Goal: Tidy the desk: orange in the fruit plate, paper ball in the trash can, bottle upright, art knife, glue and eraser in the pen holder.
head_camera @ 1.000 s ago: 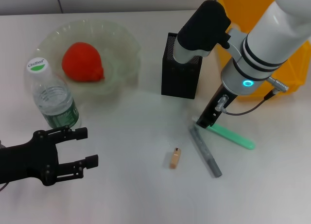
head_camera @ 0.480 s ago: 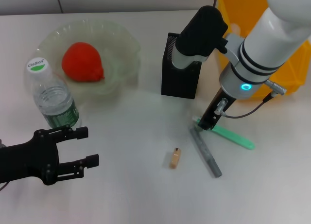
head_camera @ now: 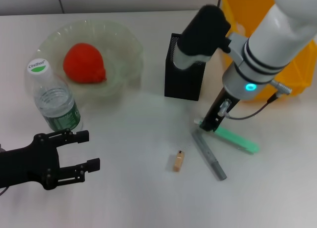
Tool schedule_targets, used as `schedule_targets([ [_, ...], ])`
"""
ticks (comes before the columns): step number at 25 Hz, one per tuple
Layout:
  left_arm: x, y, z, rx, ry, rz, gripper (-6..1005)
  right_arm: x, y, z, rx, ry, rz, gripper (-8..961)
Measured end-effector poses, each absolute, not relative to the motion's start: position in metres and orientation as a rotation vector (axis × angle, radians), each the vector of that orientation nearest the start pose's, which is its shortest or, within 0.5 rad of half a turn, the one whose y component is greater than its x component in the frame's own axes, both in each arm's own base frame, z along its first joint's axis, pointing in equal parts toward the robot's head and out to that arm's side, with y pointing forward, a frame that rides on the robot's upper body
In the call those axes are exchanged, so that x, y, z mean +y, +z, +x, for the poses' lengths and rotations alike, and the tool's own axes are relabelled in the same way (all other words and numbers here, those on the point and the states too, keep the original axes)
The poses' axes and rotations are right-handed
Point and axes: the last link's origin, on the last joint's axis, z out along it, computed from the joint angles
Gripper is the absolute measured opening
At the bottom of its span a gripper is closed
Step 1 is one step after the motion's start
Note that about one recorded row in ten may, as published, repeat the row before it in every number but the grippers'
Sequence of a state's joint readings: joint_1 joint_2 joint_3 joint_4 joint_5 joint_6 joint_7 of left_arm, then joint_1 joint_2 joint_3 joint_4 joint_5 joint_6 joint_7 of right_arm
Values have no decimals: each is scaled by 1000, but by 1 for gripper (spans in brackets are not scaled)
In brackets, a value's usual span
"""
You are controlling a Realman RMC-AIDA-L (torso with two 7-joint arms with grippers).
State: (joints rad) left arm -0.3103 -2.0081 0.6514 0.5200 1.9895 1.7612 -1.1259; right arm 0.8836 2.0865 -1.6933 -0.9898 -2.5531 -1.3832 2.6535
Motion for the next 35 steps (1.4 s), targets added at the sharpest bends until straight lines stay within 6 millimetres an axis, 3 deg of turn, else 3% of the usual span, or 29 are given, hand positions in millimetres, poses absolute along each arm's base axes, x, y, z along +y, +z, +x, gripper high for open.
schedule_targets([
  [2,238,11,-325,-635,-815,-2740,783,367,-67,131,695,-747,-2706,169],
  [5,238,12,-324,-634,-817,-2742,783,365,-31,110,681,-653,-2718,168],
  [8,238,12,-324,-635,-818,-2743,783,365,7,91,675,-465,-2708,182],
  [11,238,12,-324,-632,-818,-2744,783,372,42,79,735,-108,-2679,196],
  [14,241,12,-322,-622,-821,-2749,783,387,60,87,787,276,-2625,210],
  [17,242,12,-320,-615,-827,-2751,783,401,50,112,837,523,-2559,224],
  [23,244,15,-320,-609,-844,-2731,783,415,4,154,905,873,-2493,253],
  [28,246,15,-318,-606,-848,-2731,783,424,-20,169,904,838,-2452,276],
  [35,247,13,-317,-606,-848,-2729,783,425,-26,173,896,789,-2443,309],
])
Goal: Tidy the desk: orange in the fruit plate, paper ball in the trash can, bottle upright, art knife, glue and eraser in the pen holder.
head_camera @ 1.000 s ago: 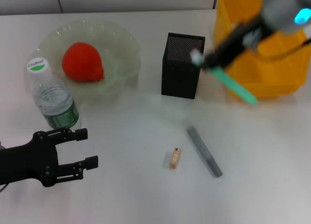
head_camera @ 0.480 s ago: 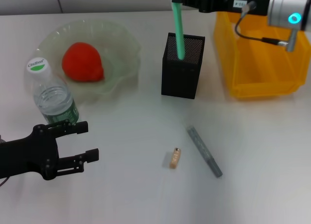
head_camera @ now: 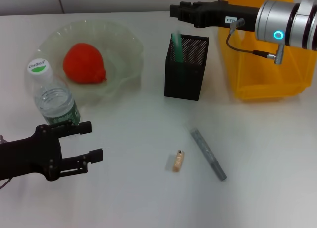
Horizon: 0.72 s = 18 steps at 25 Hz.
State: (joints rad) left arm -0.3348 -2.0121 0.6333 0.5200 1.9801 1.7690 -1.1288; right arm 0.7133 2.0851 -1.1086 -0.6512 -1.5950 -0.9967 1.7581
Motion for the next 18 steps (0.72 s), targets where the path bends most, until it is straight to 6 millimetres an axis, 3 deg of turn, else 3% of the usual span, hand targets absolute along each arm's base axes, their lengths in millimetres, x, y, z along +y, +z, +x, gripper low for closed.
schedule_targets([
  [4,247,13,-317,-605,-849,-2727,782,419,-20,168,883,827,-2486,328],
  [8,247,14,-317,-601,-852,-2730,782,402,4,151,794,809,-2651,341],
  [13,247,17,-317,-601,-852,-2737,782,375,24,125,615,398,-2919,379],
  [18,247,20,-318,-615,-843,-2742,782,355,12,99,528,-81,-2981,417],
])
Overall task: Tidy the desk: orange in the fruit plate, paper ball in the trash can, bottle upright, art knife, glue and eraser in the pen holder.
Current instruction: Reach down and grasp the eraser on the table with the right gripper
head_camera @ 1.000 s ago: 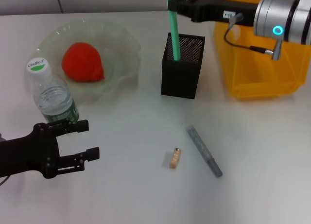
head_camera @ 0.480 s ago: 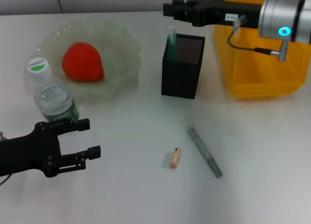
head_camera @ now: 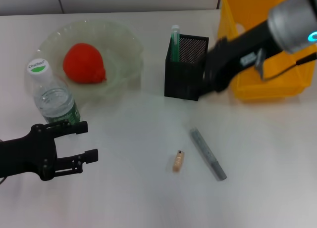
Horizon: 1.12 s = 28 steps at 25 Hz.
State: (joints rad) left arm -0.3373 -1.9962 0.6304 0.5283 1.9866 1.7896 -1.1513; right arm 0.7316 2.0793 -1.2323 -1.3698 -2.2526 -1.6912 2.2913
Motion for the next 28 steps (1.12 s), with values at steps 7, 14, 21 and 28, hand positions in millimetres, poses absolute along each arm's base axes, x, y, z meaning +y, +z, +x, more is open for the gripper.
schedule_targets([
  [7,247,22,-318,-618,-847,-2745,782,348,-33,83,463,-642,-2967,498],
  [14,247,21,-317,-619,-852,-2746,782,347,-77,87,433,-828,-2922,641],
  [21,245,20,-318,-626,-854,-2744,783,335,-94,88,439,-833,-2956,614],
  [28,244,20,-319,-631,-855,-2743,783,327,-105,94,409,-856,-2972,569],
])
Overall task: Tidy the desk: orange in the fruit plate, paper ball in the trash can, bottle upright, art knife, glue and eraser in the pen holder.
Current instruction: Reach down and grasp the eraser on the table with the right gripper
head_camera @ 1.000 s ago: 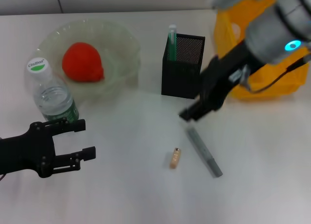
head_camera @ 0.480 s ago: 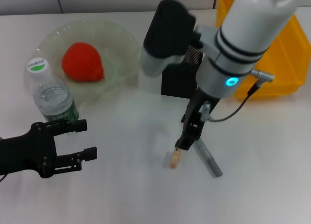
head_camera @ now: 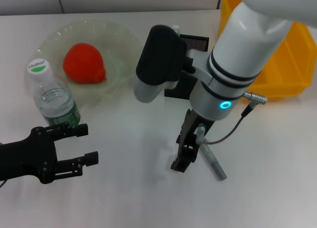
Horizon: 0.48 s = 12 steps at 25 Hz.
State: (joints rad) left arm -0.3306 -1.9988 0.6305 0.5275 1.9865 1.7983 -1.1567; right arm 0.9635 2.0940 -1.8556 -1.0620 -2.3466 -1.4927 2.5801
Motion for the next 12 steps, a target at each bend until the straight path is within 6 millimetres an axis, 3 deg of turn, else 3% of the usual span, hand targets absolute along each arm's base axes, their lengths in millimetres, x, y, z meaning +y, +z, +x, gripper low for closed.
schedule_targets([
  [12,241,18,-320,-635,-862,-2741,783,327,-122,105,426,-839,-2962,492],
])
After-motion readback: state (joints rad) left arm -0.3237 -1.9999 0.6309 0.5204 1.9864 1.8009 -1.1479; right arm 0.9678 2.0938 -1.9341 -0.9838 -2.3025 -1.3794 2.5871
